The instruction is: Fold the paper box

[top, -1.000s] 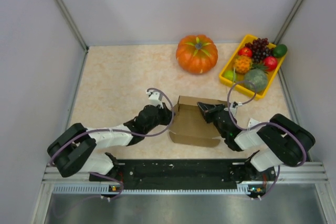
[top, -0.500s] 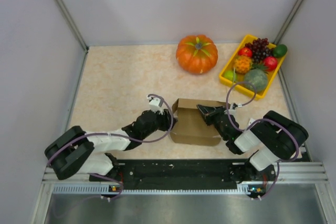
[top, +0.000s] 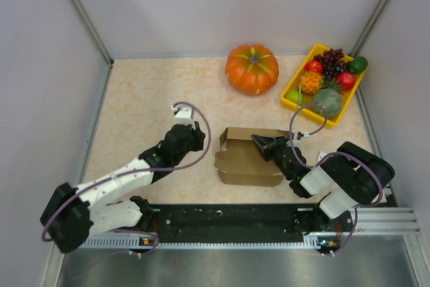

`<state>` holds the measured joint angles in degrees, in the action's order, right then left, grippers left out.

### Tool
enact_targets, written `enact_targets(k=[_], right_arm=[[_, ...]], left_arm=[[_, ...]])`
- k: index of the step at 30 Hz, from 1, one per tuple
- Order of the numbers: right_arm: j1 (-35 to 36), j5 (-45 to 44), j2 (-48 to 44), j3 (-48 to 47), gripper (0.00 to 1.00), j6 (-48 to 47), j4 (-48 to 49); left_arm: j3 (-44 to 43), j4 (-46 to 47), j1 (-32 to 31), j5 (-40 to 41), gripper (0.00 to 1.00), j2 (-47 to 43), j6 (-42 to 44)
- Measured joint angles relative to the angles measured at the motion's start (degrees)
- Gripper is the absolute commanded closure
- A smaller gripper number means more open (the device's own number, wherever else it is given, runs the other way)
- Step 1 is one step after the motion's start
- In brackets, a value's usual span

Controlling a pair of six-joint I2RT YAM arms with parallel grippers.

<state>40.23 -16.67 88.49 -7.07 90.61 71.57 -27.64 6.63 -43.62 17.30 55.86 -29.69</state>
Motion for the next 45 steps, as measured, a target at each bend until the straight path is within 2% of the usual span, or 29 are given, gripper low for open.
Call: enact_targets(k=[2, 4, 6, 12, 15, 21, 28, 33, 38, 42, 45], right_arm=[[0.00, 0.13, 0.00, 0.00, 1.00, 0.04, 0.00], [0.00, 0.22, 0.07, 0.00, 1.00, 0.07, 0.02], [0.00, 0.24, 0.11, 0.00, 1.00, 0.09, 0.02], [0.00, 0.33, 0.11, -0.02, 1.00, 0.50, 0.04], [0.00, 0.46, 0.22, -0.07, 1.00, 0.59, 0.04], [-0.02, 0.48, 1.33, -0.15, 1.00, 1.11, 1.14], [-0.26, 0.46, 1.64, -0.15, 1.00, 1.60, 1.33], [-0.28, 0.46, 1.64, -0.15, 1.00, 2.10, 1.33], [-0.28, 0.66, 1.64, -0.17, 1.00, 2.51, 1.36], [-0.26, 0.72, 1.64, -0.17, 1.00, 2.64, 1.36], [-0.28, 0.85, 1.64, -0.17, 1.00, 2.91, 1.36]], left_arm=[[-7.15, -5.05, 0.44, 1.18, 0.66, 8.50, 2.82], [-10.43, -5.14, 0.04, 0.33, 0.63, 14.34, 6.19], [-10.38, -4.61, -0.35, -1.60, 0.60, 16.52, 8.90], [-9.49, -0.44, -0.63, -7.67, 0.62, 20.33, 15.43], [-8.26, 3.82, -0.68, -10.99, 0.65, 21.22, 18.27], [-7.30, 12.28, -1.57, -15.37, 0.65, 25.51, 20.52], [-3.87, 20.15, -3.91, -11.78, 0.62, 26.69, 22.14], [-0.85, 25.09, -5.40, -9.38, 0.52, 26.71, 22.53], [0.94, 29.40, -8.13, -8.76, 0.51, 27.96, 22.51], [1.03, 31.71, -9.73, -6.21, 0.55, 28.65, 22.56], [0.98, 33.59, -10.10, -2.60, 0.64, 30.14, 22.64]])
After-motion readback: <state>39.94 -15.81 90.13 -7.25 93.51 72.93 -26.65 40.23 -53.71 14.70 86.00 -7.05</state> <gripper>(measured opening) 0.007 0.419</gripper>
